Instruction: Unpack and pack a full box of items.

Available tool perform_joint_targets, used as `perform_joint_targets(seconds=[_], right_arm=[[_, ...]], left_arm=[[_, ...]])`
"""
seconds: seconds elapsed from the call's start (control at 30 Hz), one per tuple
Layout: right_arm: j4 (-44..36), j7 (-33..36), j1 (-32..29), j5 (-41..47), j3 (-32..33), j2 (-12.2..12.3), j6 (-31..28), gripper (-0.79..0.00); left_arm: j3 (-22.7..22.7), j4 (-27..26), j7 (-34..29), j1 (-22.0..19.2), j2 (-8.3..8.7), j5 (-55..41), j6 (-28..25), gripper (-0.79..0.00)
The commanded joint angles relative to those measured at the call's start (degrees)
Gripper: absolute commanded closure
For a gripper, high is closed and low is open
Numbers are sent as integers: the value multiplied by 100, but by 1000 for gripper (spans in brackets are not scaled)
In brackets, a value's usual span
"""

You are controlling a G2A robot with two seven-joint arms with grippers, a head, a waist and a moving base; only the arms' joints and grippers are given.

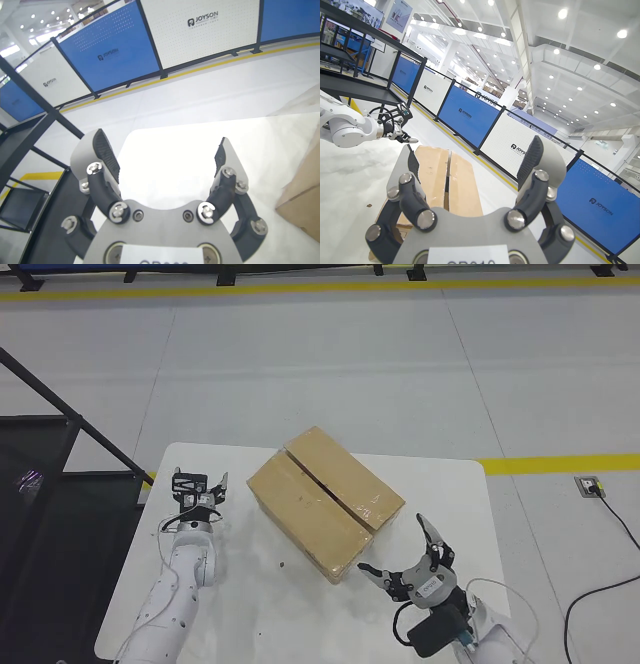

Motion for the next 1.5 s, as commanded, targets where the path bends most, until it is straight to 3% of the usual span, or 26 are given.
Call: perform_joint_targets(seconds=[0.0, 0.3, 0.53, 0.6, 0.9, 1.07, 1.17, 1.27, 1.33, 1.47], right_arm=[[-13, -62, -37, 128, 32, 6, -128, -785], [45, -885, -359, 722, 357, 68, -817, -785], [115, -1265, -500, 1111, 500, 104, -1324, -785], [154, -998, -548, 1329, 608, 97, -1159, -785], [154, -998, -548, 1329, 608, 97, -1159, -785], [323, -773, -478, 2161, 619, 52, -1111, -785], [529, -681, -456, 2960, 657, 10, -1018, -785], [771, -128, -495, 3875, 754, -52, -376, -785], [771, -128, -495, 3875, 754, -52, -376, -785], [771, -128, -495, 3875, 754, -52, -376, -785]], left_arm=[[145, 124, 234, -76, -29, 114, -203, -785], [457, 1194, 696, -737, -162, 136, -824, -785], [443, 1737, 1019, -1027, -80, 243, -1977, -785], [417, 1813, 1111, -1056, -25, 396, -2090, -785], [330, 1822, 1422, -960, 157, 689, -2736, -785], [266, 1681, 1521, -867, 246, 750, -3035, -785], [149, 1620, 1475, -818, 265, 521, -2959, -785], [99, 1533, 1009, -853, 161, 57, -2262, -785], [192, 1469, 719, -890, 63, -145, -1944, -785], [507, 1439, 872, -847, -88, 63, -1145, -785]])
